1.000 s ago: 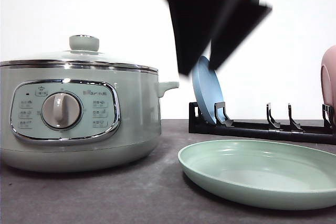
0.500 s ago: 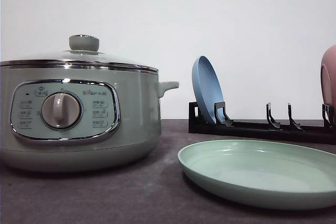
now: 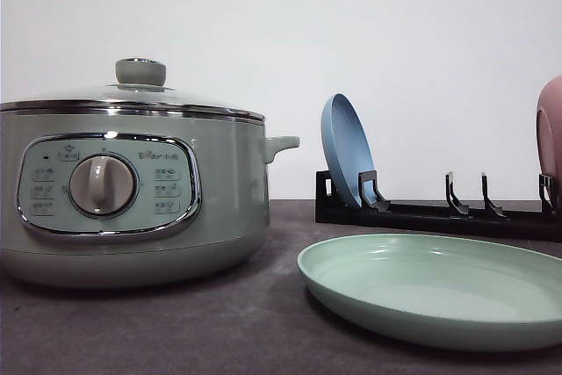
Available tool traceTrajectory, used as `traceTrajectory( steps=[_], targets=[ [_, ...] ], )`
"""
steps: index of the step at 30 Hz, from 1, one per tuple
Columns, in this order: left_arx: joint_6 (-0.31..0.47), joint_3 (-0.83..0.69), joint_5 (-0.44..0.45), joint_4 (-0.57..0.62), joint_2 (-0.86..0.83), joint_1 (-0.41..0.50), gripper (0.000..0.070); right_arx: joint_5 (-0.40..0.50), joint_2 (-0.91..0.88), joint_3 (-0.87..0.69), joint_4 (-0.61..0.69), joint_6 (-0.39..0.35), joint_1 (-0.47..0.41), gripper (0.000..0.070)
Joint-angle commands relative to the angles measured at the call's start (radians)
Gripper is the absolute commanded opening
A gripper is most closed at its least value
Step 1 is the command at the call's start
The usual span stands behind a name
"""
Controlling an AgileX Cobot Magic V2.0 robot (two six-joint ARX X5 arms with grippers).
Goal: Transfer potato from steamer to green plate
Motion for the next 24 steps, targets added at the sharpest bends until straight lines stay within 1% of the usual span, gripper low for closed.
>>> traceTrajectory(
  steps=[1,6,8,11,16,21,24],
  targets=[
    [0.001,0.025,0.004,0.012,0.005,-0.002,0.0556,-0.004,0.012,0.019,0.008,-0.005,0.007,0.0426],
    [-0.05,0.037,-0.001,0.042,0.027,-0.002,0.0556,-0.002,0.012,0.019,0.008,-0.006,0.007,0.0426],
    [-0.054,0.069,-0.017,0.032,0.061,-0.006,0.0556,-0.002,0.012,0.019,0.008,-0.006,0.007,0.0426],
    [-0.048,0.149,-0.069,0.0,0.135,-0.025,0.0556,-0.002,0.012,0.019,0.007,-0.008,0.007,0.0426],
    [-0.029,0.332,-0.162,-0.073,0.305,-0.083,0.0556,0.005,0.012,0.019,0.007,-0.01,0.007,0.0426],
    [-0.008,0.508,-0.263,-0.139,0.49,-0.162,0.0556,0.005,0.012,0.019,0.004,-0.012,0.007,0.0426],
    [0.008,0.586,-0.319,-0.173,0.59,-0.208,0.0556,0.005,0.012,0.019,-0.005,-0.014,0.007,0.0426]
  ],
)
